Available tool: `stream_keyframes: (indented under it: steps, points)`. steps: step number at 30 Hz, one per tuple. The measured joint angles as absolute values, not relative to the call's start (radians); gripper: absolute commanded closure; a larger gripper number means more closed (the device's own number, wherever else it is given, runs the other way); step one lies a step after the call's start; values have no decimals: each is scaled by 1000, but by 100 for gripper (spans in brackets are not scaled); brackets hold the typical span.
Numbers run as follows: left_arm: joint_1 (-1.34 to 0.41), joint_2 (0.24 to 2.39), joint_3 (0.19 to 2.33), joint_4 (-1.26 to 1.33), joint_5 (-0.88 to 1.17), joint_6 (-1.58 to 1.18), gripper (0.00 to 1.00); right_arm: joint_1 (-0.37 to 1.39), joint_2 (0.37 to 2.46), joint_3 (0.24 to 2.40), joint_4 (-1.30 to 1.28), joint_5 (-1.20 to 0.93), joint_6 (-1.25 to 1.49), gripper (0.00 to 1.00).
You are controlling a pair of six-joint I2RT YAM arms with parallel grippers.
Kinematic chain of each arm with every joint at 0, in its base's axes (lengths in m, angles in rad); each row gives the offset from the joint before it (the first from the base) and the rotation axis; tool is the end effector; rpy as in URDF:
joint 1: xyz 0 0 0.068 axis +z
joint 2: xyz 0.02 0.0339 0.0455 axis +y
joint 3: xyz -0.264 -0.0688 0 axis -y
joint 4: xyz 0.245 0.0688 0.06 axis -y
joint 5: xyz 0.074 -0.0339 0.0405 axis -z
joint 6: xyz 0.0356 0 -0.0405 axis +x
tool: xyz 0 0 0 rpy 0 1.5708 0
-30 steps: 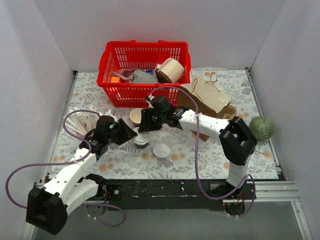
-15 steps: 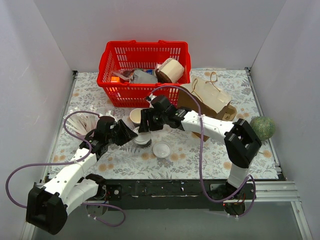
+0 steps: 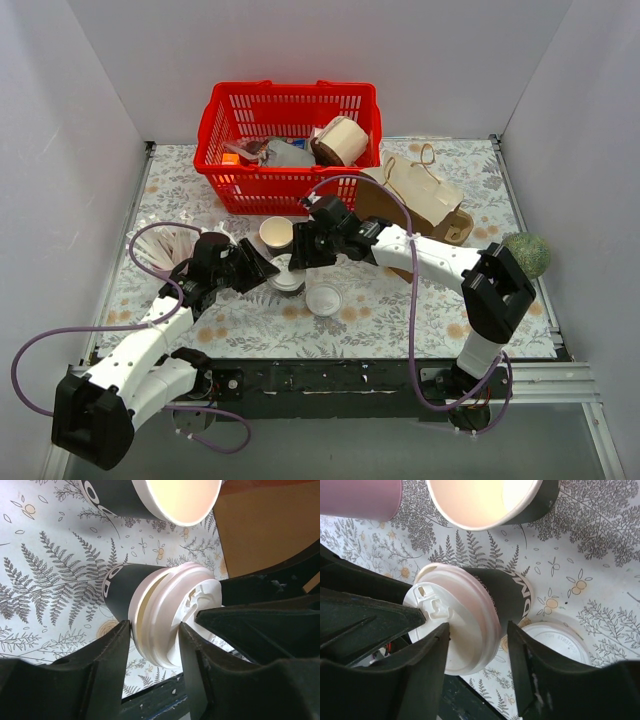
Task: Pack the takeout coffee
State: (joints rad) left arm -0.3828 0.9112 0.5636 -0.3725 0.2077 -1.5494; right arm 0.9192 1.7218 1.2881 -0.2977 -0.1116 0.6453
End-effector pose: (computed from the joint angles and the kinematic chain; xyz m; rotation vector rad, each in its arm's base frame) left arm 0.1743 -0.0781 0.2233 -1.3269 2.2331 -1.1207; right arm 0.2325 0.3114 0.2529 -0.3997 2.4474 0.8780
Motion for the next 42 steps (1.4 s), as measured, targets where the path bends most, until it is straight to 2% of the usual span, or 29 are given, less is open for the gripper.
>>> stream_keyframes:
  steps: [2, 4, 6, 7, 8, 13, 20, 28, 42]
  points:
    - [-382, 910, 564, -371, 220, -1548, 50, 918, 1709, 1277, -298, -115, 650, 48]
    - [-382, 908, 563, -366, 231, -1547, 42, 918, 1708, 1275, -296, -119, 652, 50]
    - [-382, 904, 561, -363, 243, -1546, 32, 918, 1708, 1271, -297, -120, 653, 53]
    - [-382, 901, 558, -359, 249, -1547, 24, 918, 1707, 1269, -296, -120, 654, 55]
    - [-382, 898, 556, -358, 253, -1544, 22, 918, 1706, 1267, -294, -120, 654, 58]
    - [-382, 880, 552, -358, 263, -1541, 17, 918, 1689, 1266, -290, -123, 654, 61]
    - [-382, 877, 552, -366, 253, -1534, 17, 918, 1687, 1272, -295, -113, 649, 69]
    - [-382, 878, 553, -367, 244, -1533, 21, 918, 1687, 1287, -300, -105, 647, 85]
    - [-382, 875, 556, -392, 223, -1534, 25, 916, 1672, 1297, -351, -98, 632, 85]
